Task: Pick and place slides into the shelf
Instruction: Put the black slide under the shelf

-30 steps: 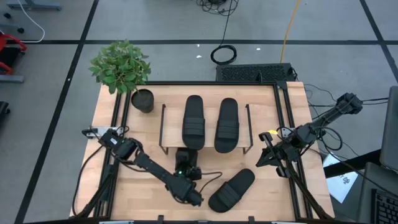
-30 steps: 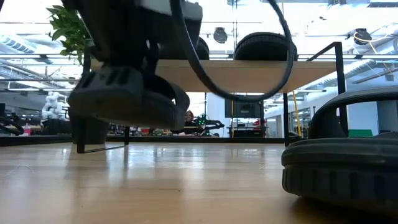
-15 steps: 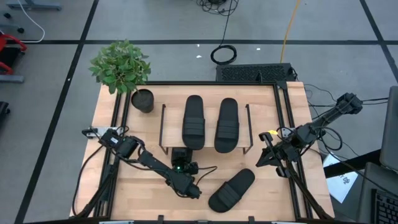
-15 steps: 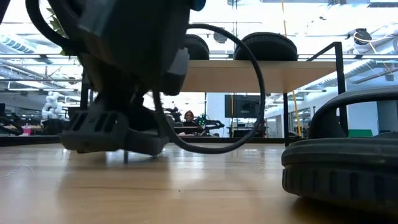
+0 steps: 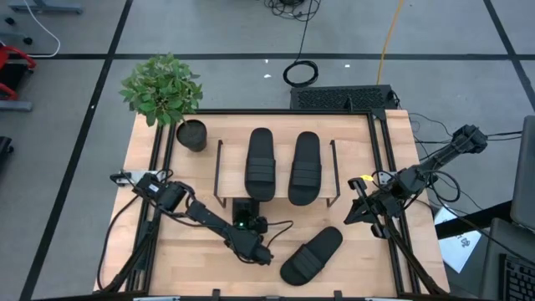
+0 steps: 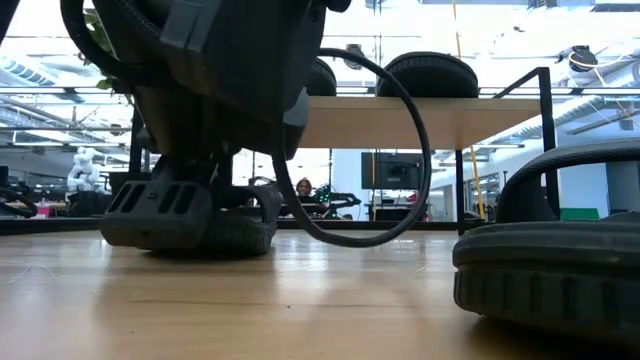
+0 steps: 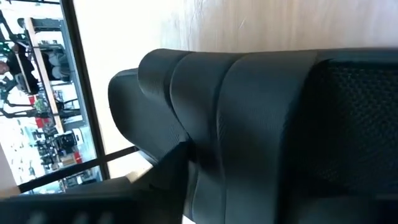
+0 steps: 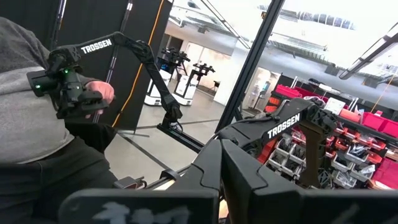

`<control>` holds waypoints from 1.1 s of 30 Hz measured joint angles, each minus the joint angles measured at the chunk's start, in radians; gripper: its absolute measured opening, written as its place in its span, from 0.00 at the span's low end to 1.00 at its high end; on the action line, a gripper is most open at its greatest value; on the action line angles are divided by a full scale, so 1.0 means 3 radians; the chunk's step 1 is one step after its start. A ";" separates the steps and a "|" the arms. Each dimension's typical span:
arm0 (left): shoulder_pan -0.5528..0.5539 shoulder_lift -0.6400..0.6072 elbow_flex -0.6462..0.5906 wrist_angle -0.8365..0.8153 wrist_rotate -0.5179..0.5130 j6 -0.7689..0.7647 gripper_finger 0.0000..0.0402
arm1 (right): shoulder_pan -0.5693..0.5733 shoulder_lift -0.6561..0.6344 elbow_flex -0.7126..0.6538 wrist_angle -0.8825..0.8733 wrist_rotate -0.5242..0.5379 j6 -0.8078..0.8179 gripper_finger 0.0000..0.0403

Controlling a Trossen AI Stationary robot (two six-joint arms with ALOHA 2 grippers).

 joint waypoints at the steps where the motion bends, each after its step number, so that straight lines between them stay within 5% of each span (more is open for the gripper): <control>1: -0.0003 -0.0001 0.0000 -0.0002 -0.0004 -0.0004 0.43 | 0.0000 -0.0001 0.0000 -0.0001 0.0000 0.0000 0.00; 9: -0.0050 -0.0079 0.0003 -0.0080 -0.0019 -0.0147 0.68 | 0.0000 -0.0001 0.0000 -0.0001 -0.0001 0.0000 0.00; 17: -0.0175 -0.0310 0.0146 -0.0088 0.0361 -0.0336 0.73 | 0.0000 -0.0001 0.0000 -0.0003 -0.0001 0.0000 0.00; 26: -0.0495 -0.0549 0.0371 0.0271 0.0651 -0.0285 0.59 | 0.0000 -0.0001 0.0000 -0.0001 -0.0001 0.0027 0.00; 33: -0.0747 -0.0572 0.0329 0.0724 0.0807 0.0159 0.29 | 0.0000 -0.0001 0.0000 -0.0001 -0.0004 0.0040 0.00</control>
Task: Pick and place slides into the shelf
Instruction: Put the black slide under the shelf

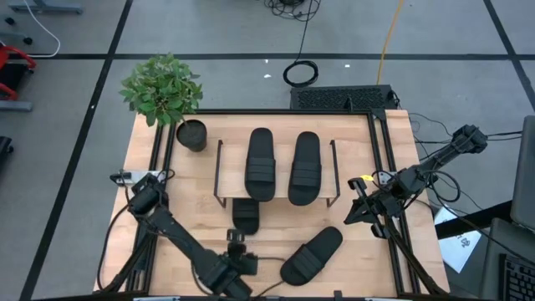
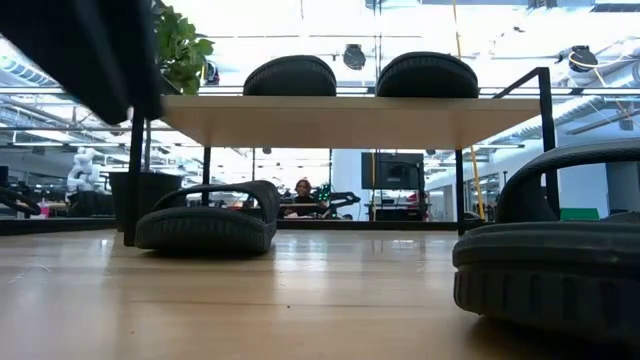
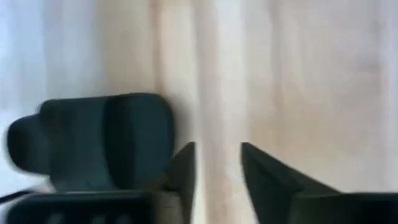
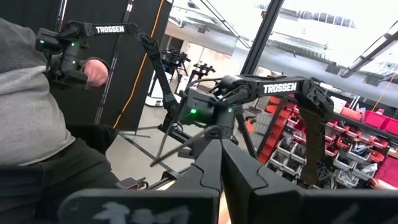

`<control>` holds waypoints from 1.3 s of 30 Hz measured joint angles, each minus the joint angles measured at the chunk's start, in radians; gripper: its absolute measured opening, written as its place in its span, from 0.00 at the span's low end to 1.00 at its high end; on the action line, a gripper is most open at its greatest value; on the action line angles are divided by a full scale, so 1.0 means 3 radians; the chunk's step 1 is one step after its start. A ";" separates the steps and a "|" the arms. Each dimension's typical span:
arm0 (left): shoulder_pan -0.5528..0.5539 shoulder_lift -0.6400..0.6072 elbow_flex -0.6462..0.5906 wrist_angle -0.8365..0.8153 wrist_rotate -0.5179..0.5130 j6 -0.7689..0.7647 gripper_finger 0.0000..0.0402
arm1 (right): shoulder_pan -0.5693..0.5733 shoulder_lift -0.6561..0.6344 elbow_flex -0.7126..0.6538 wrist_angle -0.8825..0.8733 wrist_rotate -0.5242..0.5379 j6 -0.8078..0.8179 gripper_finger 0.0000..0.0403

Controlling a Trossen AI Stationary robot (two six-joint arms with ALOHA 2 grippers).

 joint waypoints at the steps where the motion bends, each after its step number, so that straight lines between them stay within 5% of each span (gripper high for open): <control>1: -0.0023 0.0001 -0.0021 0.0037 0.0012 0.0003 0.23 | 0.0000 0.0000 0.0000 0.0001 -0.0001 0.0010 0.00; 5: -0.0054 0.0001 -0.0147 0.0064 0.0018 -0.0010 0.03 | 0.0000 0.0000 0.0000 0.0001 -0.0001 0.0022 0.00; 21: 0.0254 0.0007 -0.0885 0.0697 0.0042 0.0345 0.00 | 0.0000 0.0000 0.0000 0.0001 0.0002 0.0010 0.00; 39: 0.0591 -0.0008 -0.0916 0.0673 0.0464 0.1016 0.00 | -0.0015 0.0001 0.0001 0.0000 0.0006 -0.0213 0.00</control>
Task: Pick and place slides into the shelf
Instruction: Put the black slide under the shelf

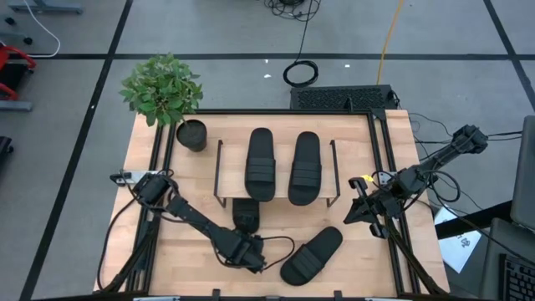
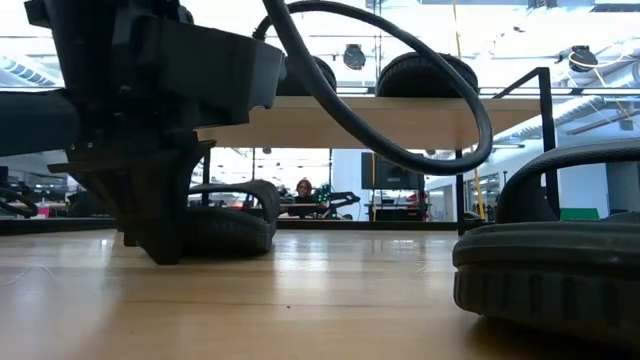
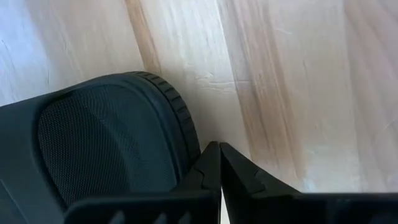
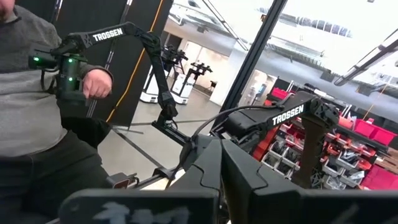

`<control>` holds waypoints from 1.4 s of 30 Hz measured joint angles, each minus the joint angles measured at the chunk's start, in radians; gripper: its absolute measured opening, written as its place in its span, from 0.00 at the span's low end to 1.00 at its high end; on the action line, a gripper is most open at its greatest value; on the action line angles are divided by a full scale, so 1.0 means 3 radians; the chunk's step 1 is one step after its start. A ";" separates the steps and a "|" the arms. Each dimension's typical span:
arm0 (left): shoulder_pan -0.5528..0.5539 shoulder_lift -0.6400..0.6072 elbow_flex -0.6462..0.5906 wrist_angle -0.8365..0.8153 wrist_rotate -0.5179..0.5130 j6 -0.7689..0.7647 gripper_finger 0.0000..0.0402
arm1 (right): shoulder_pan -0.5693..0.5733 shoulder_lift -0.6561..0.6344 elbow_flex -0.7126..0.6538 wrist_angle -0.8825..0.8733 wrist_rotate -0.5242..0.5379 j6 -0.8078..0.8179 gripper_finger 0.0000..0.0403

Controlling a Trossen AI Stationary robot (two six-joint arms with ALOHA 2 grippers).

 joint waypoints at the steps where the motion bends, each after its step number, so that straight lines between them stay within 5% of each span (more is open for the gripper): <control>1: 0.0010 0.0000 0.0001 -0.0001 0.0002 0.0021 0.00 | 0.0000 -0.0001 0.0000 -0.0002 0.0000 0.0002 0.00; 19: -0.0084 -0.0088 -0.0027 0.0004 -0.0067 0.0196 0.00 | 0.0000 -0.0001 0.0000 -0.0025 0.0000 0.0085 0.00; 26: -0.0444 -0.0640 -0.0022 0.0200 -0.0277 0.0313 0.00 | 0.0000 0.0000 -0.0001 -0.0025 0.0000 0.0086 0.00; 35: -0.0678 -0.1426 -0.0069 0.1114 -0.0576 0.1875 0.00 | 0.0000 0.0000 -0.0001 -0.0025 0.0000 0.0096 0.00; 42: -0.0399 -0.2603 -0.0898 0.1323 -0.0894 0.2038 0.00 | 0.0000 0.0000 -0.0001 -0.0024 0.0001 0.0054 0.00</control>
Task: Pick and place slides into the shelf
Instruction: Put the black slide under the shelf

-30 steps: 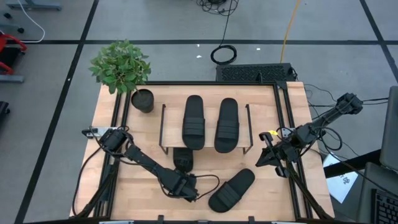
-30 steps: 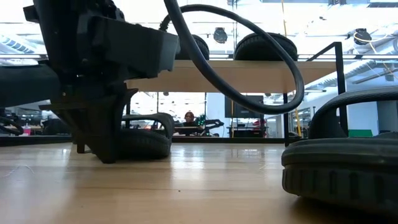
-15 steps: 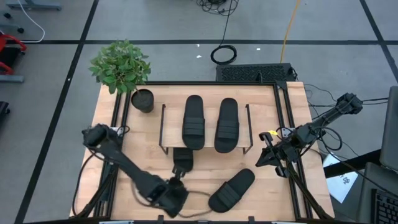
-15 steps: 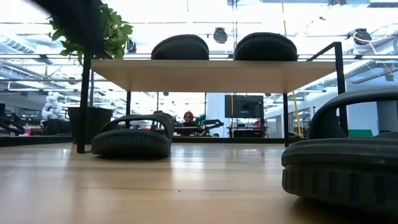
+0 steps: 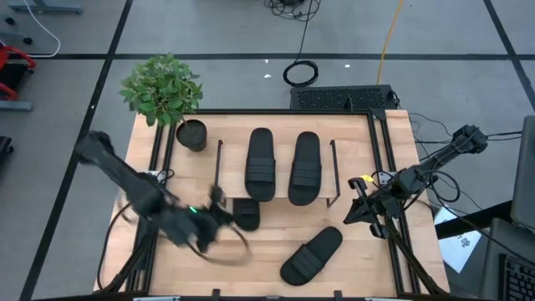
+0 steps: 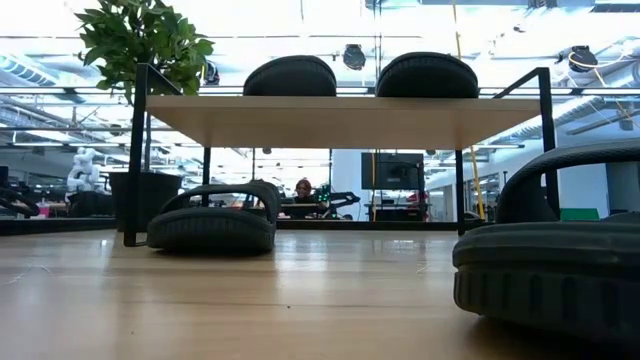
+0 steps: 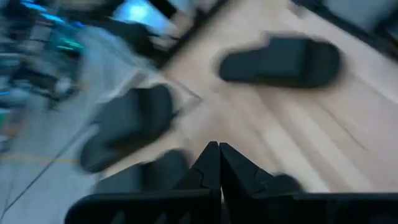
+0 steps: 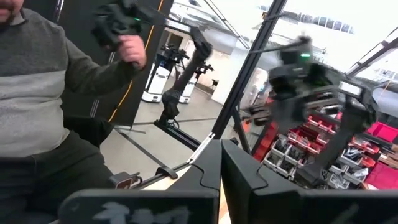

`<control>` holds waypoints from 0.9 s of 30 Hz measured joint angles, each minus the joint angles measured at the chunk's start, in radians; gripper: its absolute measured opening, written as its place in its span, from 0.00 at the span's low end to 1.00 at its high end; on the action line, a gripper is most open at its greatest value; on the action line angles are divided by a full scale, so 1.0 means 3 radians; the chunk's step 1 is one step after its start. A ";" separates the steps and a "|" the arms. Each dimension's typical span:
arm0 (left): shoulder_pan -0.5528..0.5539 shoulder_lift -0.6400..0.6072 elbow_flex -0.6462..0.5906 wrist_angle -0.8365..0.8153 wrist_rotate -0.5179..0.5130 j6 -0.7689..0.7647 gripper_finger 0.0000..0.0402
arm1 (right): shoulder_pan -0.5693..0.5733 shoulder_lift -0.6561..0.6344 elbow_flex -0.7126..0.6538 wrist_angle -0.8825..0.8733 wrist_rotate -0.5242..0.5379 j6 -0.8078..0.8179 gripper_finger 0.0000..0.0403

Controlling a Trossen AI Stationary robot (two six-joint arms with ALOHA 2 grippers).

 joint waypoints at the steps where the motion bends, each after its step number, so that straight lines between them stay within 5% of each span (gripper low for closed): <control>1: -0.0001 -0.0241 -0.0194 0.0174 -0.0084 -0.0005 0.00 | 0.0000 0.0000 0.0001 0.0000 0.0000 -0.0013 0.00; 9: -0.0089 -0.1748 -0.2155 0.2483 -0.0710 0.0304 0.00 | 0.0000 0.0000 0.0001 0.0028 0.0000 -0.0134 0.00; 17: 0.0061 -0.2065 -0.3773 0.5214 -0.0857 0.0909 0.00 | 0.0000 -0.0002 0.0001 -0.0107 0.0209 -0.0277 0.00; 22: 0.0168 -0.2154 -0.4238 0.5865 -0.0885 0.1191 0.00 | -0.0001 -0.0001 0.0001 -0.0188 0.0757 -0.0291 0.00; 27: 0.0167 -0.2194 -0.4185 0.5741 -0.0817 0.1436 0.00 | -0.0001 -0.0002 0.0002 -0.0025 0.0874 -0.0294 0.00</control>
